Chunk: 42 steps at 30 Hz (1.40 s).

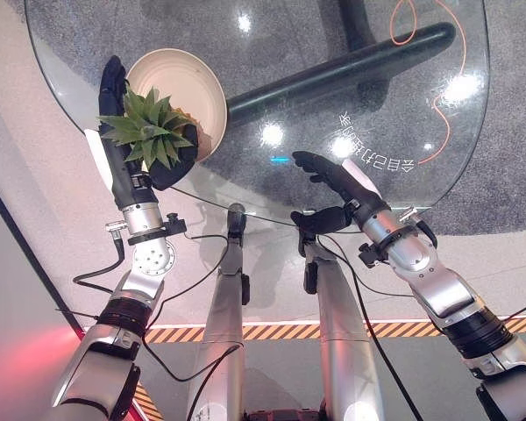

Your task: Pick up the fruit to the plate

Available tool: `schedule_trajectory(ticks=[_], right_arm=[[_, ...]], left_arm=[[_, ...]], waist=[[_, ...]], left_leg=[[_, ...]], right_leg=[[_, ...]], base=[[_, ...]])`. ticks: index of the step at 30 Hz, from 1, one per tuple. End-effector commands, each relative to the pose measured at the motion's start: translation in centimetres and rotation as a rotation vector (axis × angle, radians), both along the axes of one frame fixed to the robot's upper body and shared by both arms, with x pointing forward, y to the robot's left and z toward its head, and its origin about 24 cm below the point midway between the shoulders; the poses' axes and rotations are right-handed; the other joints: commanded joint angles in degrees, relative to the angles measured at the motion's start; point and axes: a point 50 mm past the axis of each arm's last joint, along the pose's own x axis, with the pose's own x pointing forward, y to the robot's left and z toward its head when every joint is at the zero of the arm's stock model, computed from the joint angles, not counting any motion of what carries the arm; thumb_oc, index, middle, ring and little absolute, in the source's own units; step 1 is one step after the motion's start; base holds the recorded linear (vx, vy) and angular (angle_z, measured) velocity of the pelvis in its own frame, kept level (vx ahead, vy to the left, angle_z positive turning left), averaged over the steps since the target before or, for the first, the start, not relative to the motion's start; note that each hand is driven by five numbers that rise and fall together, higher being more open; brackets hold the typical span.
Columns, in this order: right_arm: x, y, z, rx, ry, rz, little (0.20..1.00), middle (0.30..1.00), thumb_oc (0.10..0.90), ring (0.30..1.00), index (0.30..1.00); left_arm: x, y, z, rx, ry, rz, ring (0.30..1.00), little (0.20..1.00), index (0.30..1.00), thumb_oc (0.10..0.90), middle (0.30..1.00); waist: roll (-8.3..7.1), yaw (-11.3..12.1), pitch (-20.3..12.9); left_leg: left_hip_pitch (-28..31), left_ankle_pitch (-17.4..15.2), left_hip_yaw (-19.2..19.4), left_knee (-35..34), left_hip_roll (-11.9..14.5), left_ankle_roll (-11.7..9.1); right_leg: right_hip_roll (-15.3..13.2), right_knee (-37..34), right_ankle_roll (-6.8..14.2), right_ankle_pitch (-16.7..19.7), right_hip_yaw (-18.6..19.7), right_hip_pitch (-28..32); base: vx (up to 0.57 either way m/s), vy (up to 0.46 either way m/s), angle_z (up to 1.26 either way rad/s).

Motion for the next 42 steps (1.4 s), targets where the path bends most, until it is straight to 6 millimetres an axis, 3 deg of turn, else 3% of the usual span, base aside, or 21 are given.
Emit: schedule_trajectory(ticks=[1, 12, 28, 42], right_arm=[[-1.9, 0.4, -0.5, 0.01, -0.003, 0.074, 0.9, 0.9, 0.8, 0.9, 0.9], [-1.9, 0.2, -0.5, 0.006, -0.001, 0.07, 0.9, 0.9, 0.8, 0.9, 0.9], [-1.5, 0.5, 0.3, -0.004, 0.002, 0.08, 0.9, 0.9, 0.8, 0.9, 0.9], [-1.2, 0.7, 0.5, -0.003, 0.017, 0.079, 0.9, 0.9, 0.8, 0.9, 0.9]], left_arm=[[-0.9, 0.6, 1.3, -0.044, -0.089, -0.01, 0.9, 0.9, 0.9, 0.8, 0.9], [-1.2, 0.6, 1.5, -0.031, -0.11, -0.001, 0.9, 0.9, 0.9, 0.8, 0.9], [-1.3, 1.2, 5.7, 0.046, -0.28, 0.048, 0.9, 0.9, 0.9, 0.8, 0.9], [-1.3, 1.9, 6.3, 0.047, -0.289, 0.075, 0.9, 0.9, 0.9, 0.8, 0.9]], waist=[[1.73, -1.0, -1.4], [2.16, -1.2, -1.4], [2.73, -2.0, -1.4], [2.85, -1.8, -1.4]], left_leg=[[1.0, -6.0, 5.2, 5.0, -5.6, 4.4], [1.3, -5.8, 5.5, 4.6, -5.5, 4.4], [2.0, -6.3, 6.2, 5.3, -5.1, 4.4], [4.0, -6.8, 6.2, 5.5, -5.0, 4.3]], right_leg=[[4.1, -10.9, 1.8, 8.3, -1.5, 3.0], [4.1, -11.0, 1.8, 8.3, -1.0, 3.2], [4.2, -10.2, 1.5, 7.7, 0.0, 3.8], [4.0, -9.9, 1.4, 6.9, 0.0, 6.1]], base=[[0.0, 0.0, 0.0], [0.0, 0.0, 0.0], [0.0, 0.0, 0.0], [0.0, -0.002, -0.01]])
